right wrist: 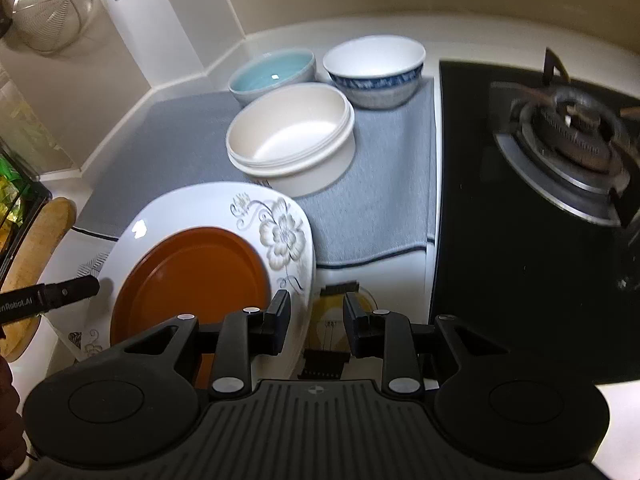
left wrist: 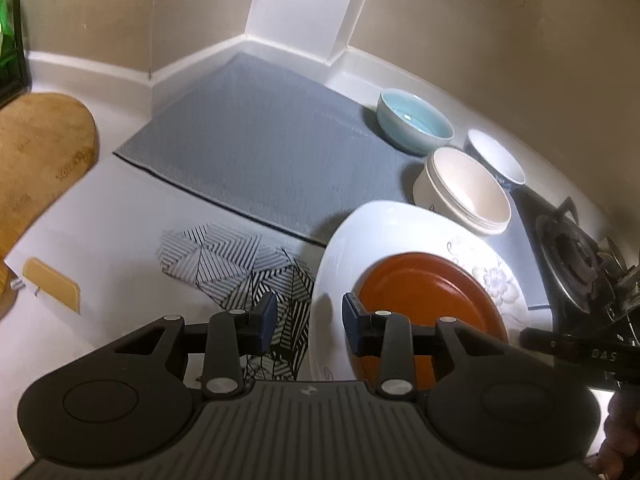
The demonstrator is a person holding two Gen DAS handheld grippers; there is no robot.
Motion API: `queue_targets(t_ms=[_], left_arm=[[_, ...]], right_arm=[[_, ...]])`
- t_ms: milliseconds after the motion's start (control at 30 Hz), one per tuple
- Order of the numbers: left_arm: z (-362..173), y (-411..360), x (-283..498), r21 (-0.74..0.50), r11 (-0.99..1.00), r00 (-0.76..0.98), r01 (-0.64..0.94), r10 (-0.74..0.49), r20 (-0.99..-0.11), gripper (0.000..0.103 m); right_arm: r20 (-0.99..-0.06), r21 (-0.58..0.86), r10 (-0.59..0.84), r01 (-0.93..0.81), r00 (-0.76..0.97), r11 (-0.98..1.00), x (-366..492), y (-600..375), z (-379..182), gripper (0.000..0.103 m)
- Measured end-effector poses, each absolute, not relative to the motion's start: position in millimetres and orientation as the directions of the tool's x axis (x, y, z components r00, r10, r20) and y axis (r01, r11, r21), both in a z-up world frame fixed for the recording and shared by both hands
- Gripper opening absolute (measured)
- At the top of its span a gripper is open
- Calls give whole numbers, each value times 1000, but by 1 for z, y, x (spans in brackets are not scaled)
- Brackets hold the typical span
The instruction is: Organize plates and bowls
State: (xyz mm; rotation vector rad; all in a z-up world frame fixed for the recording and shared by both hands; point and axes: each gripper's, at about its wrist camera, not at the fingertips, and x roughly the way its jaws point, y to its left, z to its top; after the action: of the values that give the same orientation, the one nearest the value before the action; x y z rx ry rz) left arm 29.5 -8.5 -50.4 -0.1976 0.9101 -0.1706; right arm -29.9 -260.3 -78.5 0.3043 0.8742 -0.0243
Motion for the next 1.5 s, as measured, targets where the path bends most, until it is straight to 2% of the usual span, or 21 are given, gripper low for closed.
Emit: queue_targets(t_ms=[167,467,567,600,1067,1500], left_arm=[[-58,-9,31,-259,964,570,63,-248,-783,40],[-66,-14,36,-254,961,535,105,-270,-801,38],[-68,-14,37,-269,955,524,125,-294,-799,26],[-68,-15,38,-270,953,523,137,-302,-797,23],[-70,-1,50,-295,942,519,160,-334,-787,21],[-70,57,87,-296,955,576,35,-261,-774,22]], right_arm=[[-783,266,131,136,609,955,-26,-252,-88,35],[-786,305,174,127,593,944,-23,-251,-91,33],[-779,317,191,112,598,942,-23,-251,-90,24],[-778,312,187,111,600,943,-23,-250,-90,24],[-766,293,189,72,615,953,-23,-243,-91,24],[-771,279,224,0,596,960,35,-191,-90,24]])
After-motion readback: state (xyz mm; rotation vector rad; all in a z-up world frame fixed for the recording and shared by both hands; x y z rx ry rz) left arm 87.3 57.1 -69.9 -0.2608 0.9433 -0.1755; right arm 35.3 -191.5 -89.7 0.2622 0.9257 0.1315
